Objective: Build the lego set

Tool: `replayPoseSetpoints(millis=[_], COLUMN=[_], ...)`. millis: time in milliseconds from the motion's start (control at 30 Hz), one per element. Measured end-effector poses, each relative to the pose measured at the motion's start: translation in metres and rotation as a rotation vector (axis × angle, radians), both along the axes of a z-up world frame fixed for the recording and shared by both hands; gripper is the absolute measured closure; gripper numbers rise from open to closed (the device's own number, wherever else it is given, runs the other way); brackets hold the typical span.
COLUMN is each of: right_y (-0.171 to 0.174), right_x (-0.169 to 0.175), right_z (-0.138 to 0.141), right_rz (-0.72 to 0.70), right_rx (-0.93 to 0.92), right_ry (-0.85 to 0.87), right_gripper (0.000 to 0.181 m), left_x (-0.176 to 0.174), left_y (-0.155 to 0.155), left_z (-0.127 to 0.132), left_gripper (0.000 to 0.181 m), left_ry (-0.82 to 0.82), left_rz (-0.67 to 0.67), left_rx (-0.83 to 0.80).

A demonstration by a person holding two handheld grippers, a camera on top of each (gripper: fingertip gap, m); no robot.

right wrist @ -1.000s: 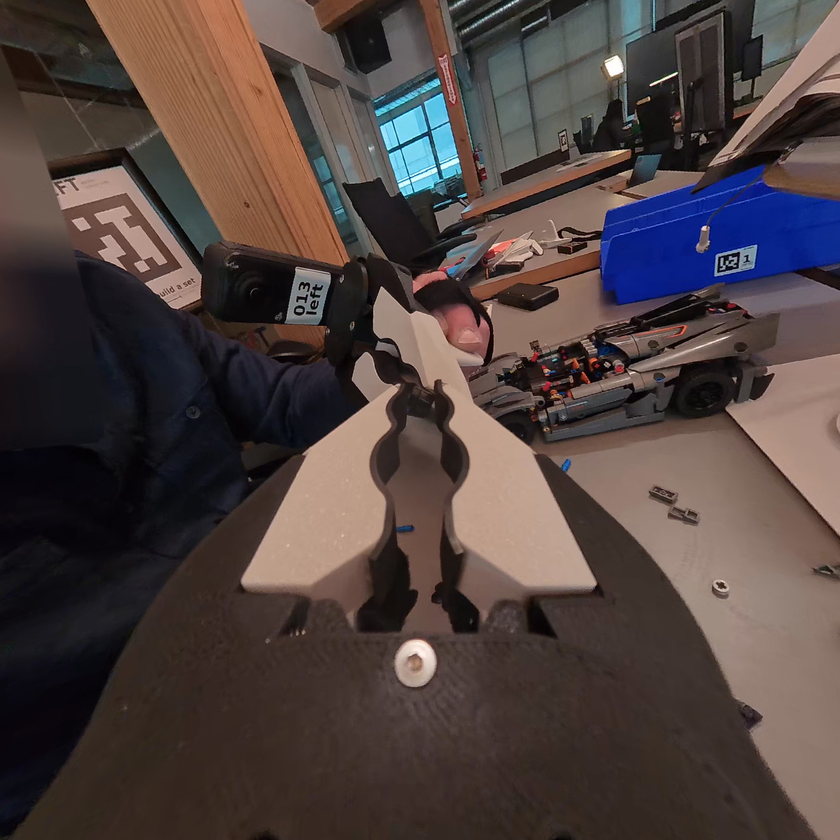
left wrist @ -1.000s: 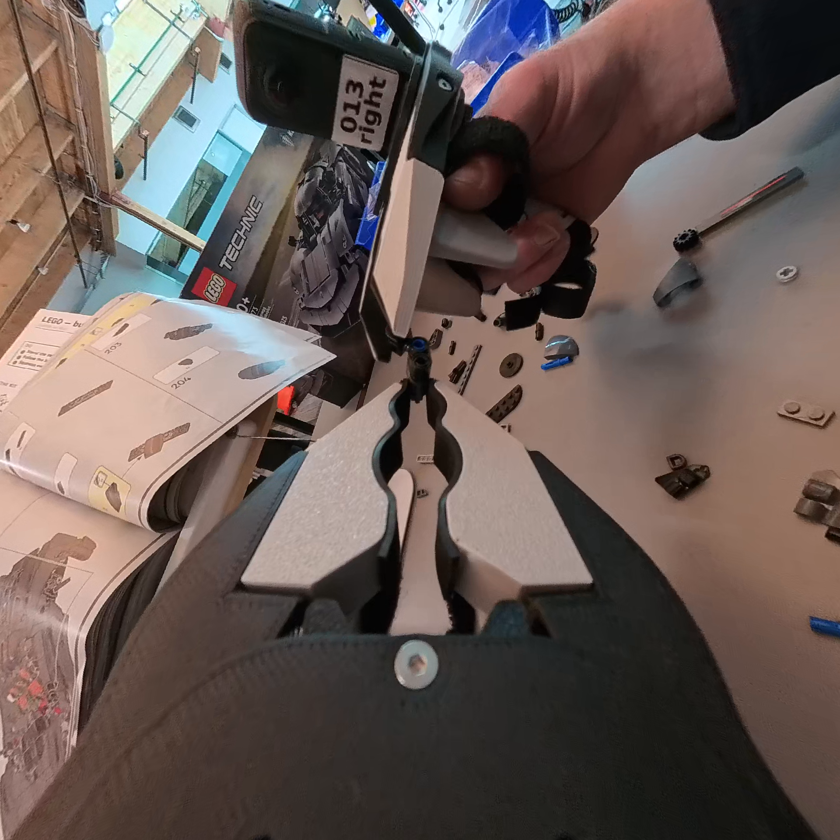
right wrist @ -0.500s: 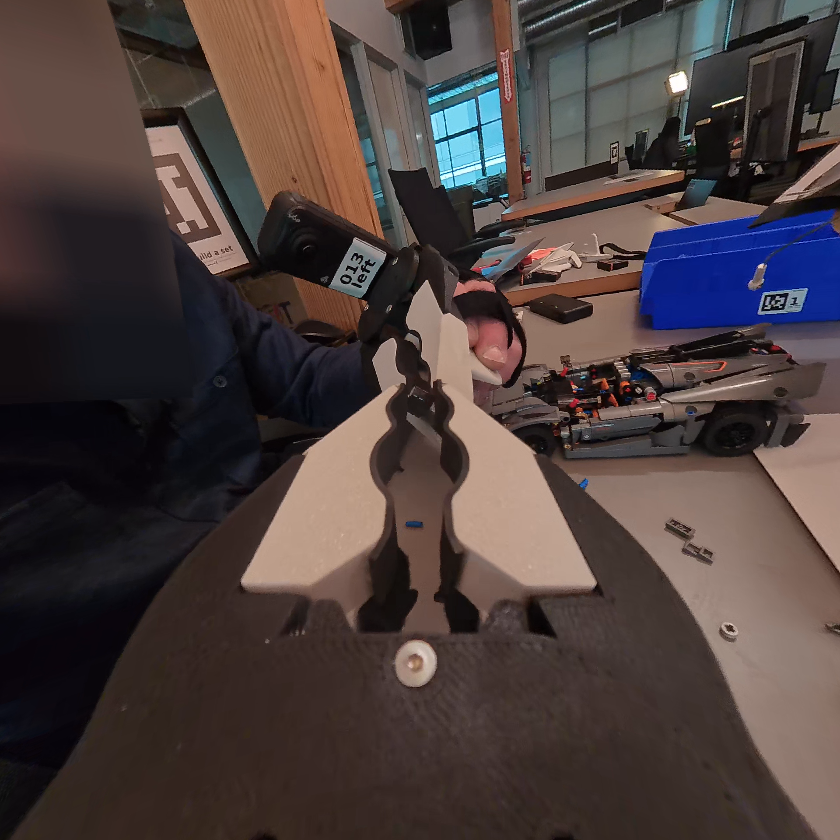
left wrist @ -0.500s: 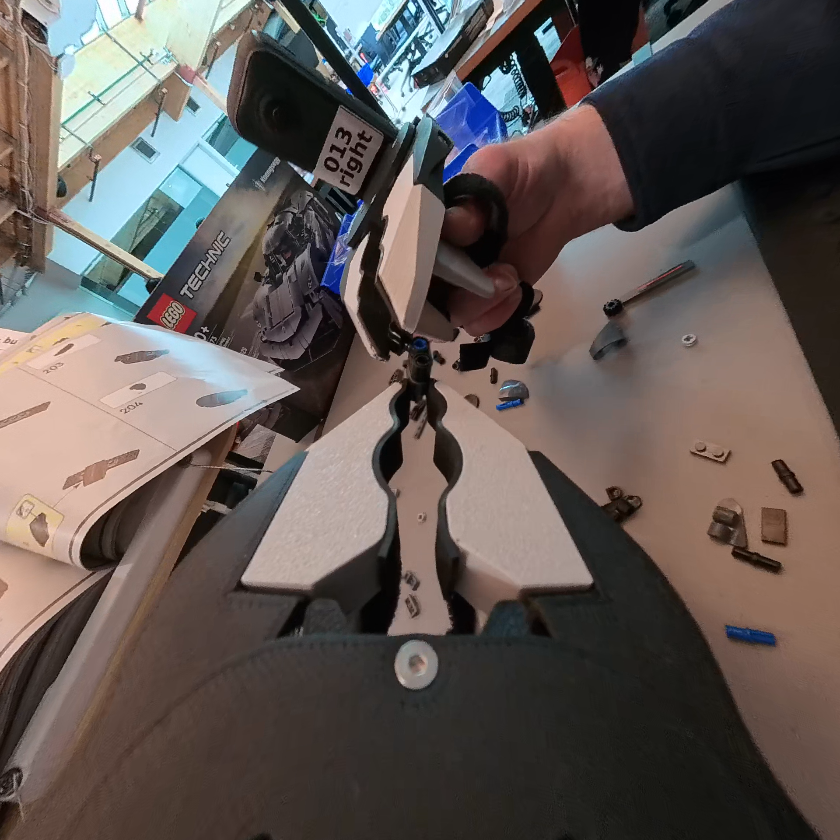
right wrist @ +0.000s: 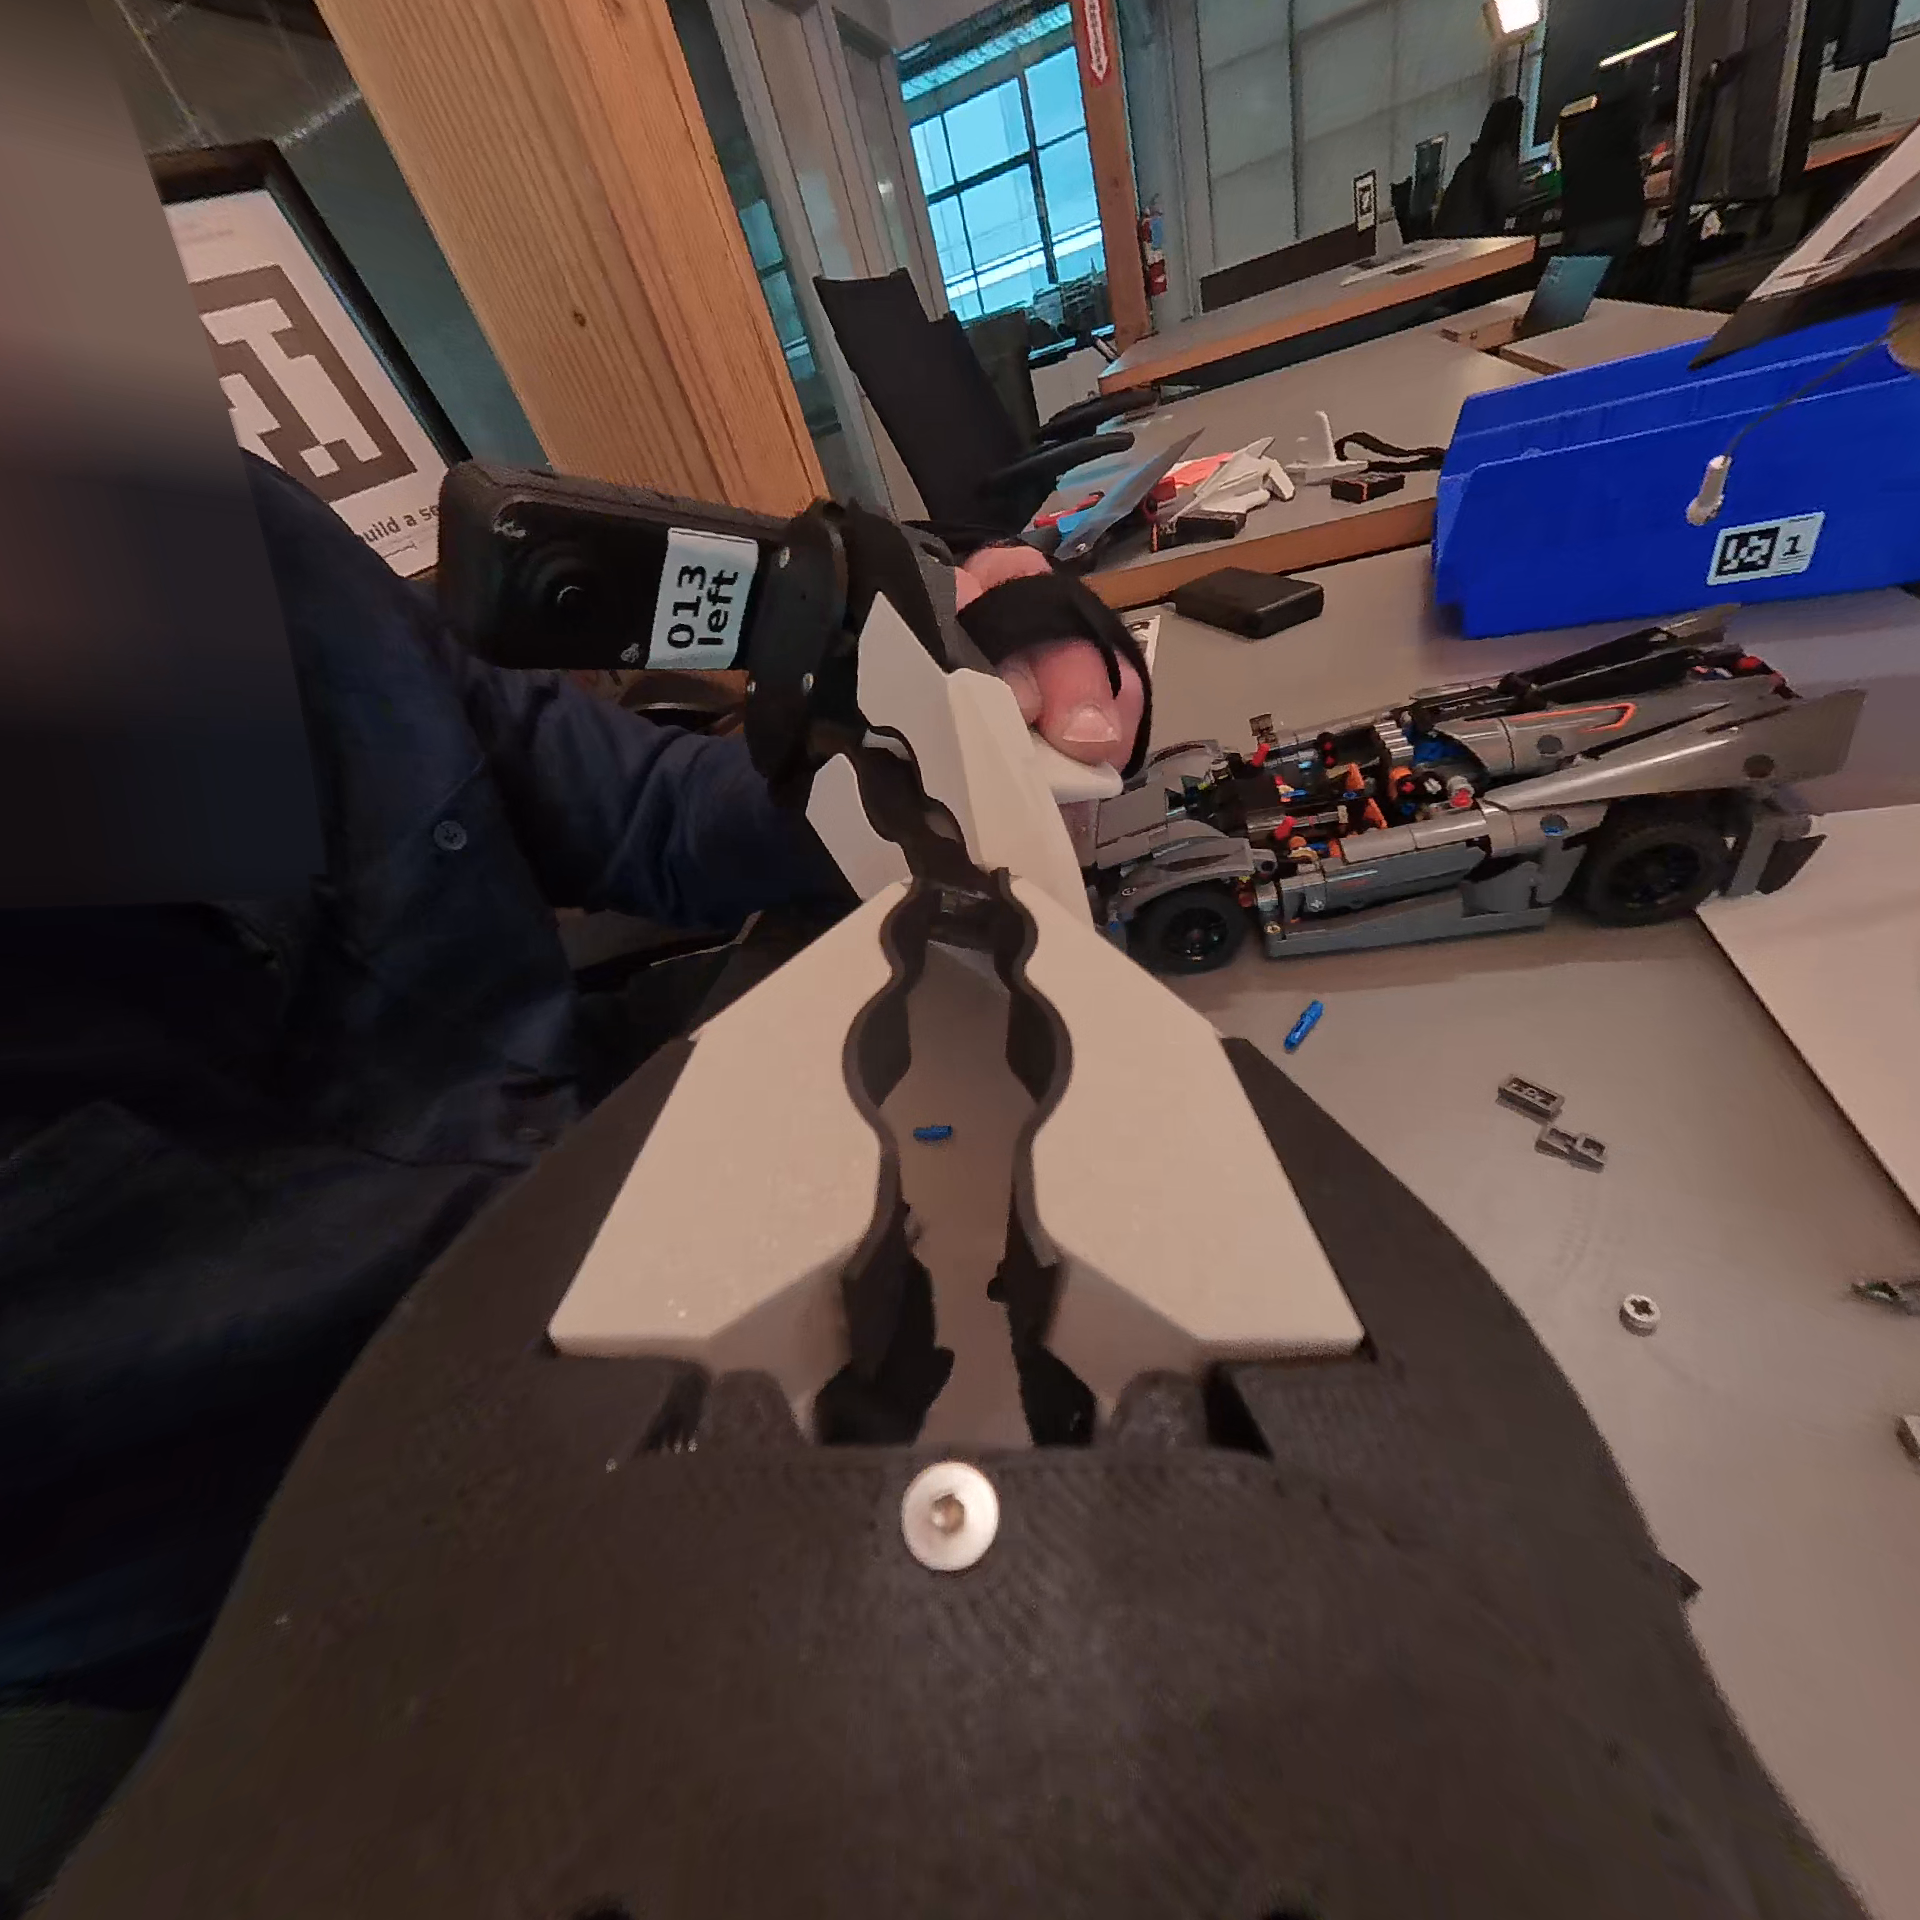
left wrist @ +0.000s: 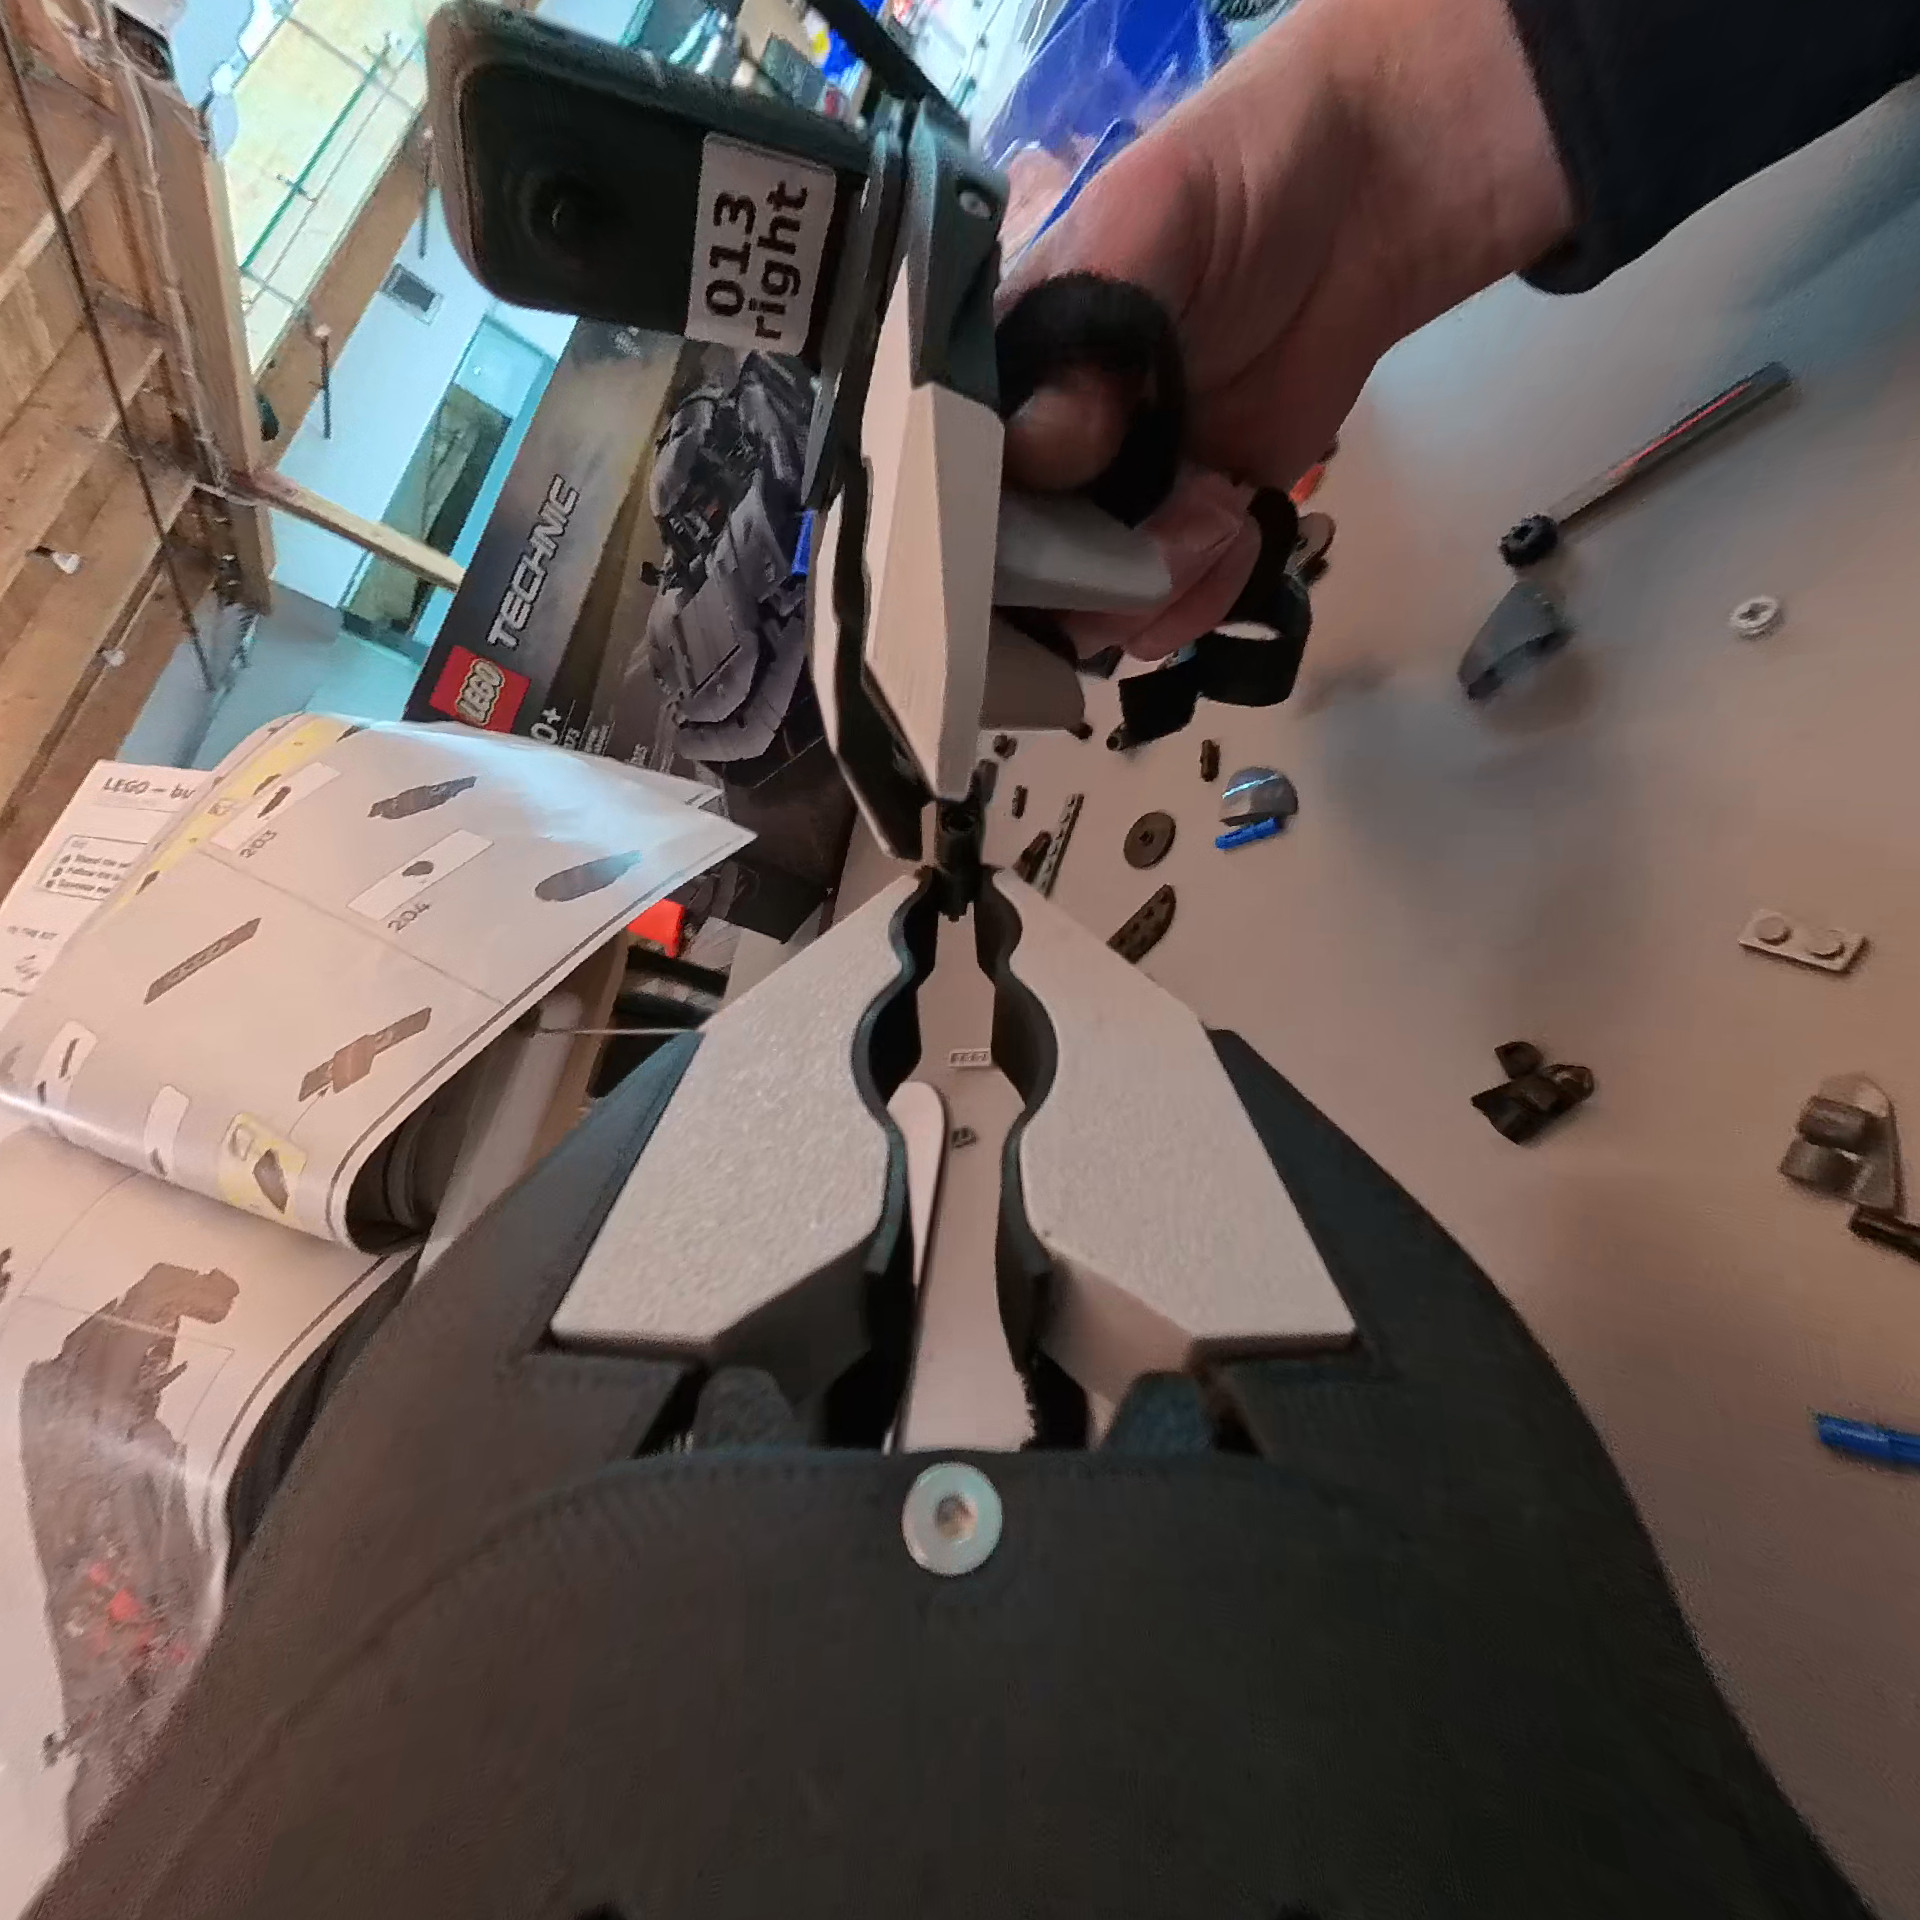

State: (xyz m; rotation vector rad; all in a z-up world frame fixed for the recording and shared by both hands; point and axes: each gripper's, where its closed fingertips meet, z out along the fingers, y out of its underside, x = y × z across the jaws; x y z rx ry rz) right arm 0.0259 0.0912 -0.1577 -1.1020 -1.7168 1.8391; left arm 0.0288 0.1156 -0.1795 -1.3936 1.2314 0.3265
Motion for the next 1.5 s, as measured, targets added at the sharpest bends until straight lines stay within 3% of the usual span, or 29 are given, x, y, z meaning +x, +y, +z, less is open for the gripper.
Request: replayPoseSetpoints(millis=[167, 300, 567, 867, 1100, 1500], right_y=[0.004, 0.001, 0.008, 0.005, 0.007, 0.014], right_x=[0.009, 0.017, 0.018, 0.015, 0.012, 0.006], right_z=[-0.001, -0.004, -0.001, 0.0, -0.006, -0.015], right_rz=[0.018, 0.059, 0.033, 0.021, -0.002, -0.06], right_rx=[-0.01, -0.01, -0.025, -0.006, 0.009, 0.054], right_ry=[-0.015, -0.023, -0.013, -0.011, -0.05, -0.074], right_gripper=[0.163, 0.165, 0.154, 0.157, 0.166, 0.167], left_x=[0.006, 0.016, 0.01, 0.009, 0.009, 0.002], left_y=[0.003, 0.0, 0.002, 0.002, 0.005, 0.012], left_z=[0.003, -0.003, 0.002, 0.005, -0.001, -0.01], left_gripper=[0.177, 0.177, 0.177, 0.177, 0.177, 0.177], left_ry=[0.031, 0.074, 0.007, -0.089, -0.034, 0.0], left_rz=[0.072, 0.056, 0.043, -0.002, 0.021, 0.074], left_rx=[0.05, 0.067, 0.068, 0.037, 0.044, 0.022])
